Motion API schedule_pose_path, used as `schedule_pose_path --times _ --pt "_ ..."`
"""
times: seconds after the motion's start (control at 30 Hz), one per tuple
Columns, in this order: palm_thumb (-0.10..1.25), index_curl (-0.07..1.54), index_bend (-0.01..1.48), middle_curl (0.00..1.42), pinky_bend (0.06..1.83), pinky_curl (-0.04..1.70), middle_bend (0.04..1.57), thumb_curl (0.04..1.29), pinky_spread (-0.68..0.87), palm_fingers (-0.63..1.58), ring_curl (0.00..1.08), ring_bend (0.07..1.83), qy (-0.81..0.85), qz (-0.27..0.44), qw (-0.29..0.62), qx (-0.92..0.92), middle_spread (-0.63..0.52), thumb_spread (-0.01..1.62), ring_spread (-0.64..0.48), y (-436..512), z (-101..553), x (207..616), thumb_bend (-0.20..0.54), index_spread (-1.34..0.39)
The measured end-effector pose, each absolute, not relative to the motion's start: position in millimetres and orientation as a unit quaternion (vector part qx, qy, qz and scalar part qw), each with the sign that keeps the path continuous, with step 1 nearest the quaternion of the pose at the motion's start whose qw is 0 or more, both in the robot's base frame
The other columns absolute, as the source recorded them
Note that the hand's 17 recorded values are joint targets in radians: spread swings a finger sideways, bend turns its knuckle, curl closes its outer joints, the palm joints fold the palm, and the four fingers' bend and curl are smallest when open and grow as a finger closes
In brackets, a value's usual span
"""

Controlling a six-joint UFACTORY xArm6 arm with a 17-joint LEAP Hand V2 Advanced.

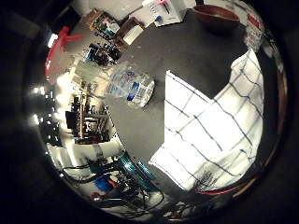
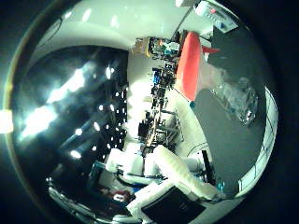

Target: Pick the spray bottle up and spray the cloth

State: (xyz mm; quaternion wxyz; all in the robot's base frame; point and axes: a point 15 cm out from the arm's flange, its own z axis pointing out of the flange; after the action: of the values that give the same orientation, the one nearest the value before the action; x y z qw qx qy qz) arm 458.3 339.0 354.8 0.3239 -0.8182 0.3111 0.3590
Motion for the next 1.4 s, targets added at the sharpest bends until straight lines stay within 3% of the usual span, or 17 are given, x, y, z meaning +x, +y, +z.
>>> schedule_pose_path --times 0.43,0.67,0.83,1.13,1.4 --pt "0.59 0.32 0.18 0.28 0.31 0.33 0.18 0.29 0.39 0.06 0.26 0.25 0.371 0.282 0.227 -0.855 0.18 1.11 0.19 234 349 422 -0.022 -0.24" --pt "0.56 0.32 0.18 0.27 0.31 0.33 0.18 0.28 0.42 0.06 0.25 0.22 0.427 0.197 0.097 -0.877 0.16 1.12 0.19 159 317 409 -0.024 -0.26" --pt "0.53 0.33 0.18 0.27 0.3 0.32 0.18 0.27 0.42 0.05 0.25 0.19 0.458 0.19 0.051 -0.867 0.16 1.14 0.19 135 296 382 -0.023 -0.27" --pt "0.48 0.33 0.19 0.28 0.26 0.32 0.18 0.26 0.4 0.02 0.24 0.19 0.535 0.088 -0.055 -0.838 0.11 1.14 0.18 61 303 379 -0.02 -0.33" --pt "0.69 0.36 0.22 0.28 0.23 0.32 0.18 0.29 0.37 0.01 0.19 0.17 0.607 0.1 -0.078 -0.785 0.07 1.18 0.17 50 287 357 -0.008 -0.37"
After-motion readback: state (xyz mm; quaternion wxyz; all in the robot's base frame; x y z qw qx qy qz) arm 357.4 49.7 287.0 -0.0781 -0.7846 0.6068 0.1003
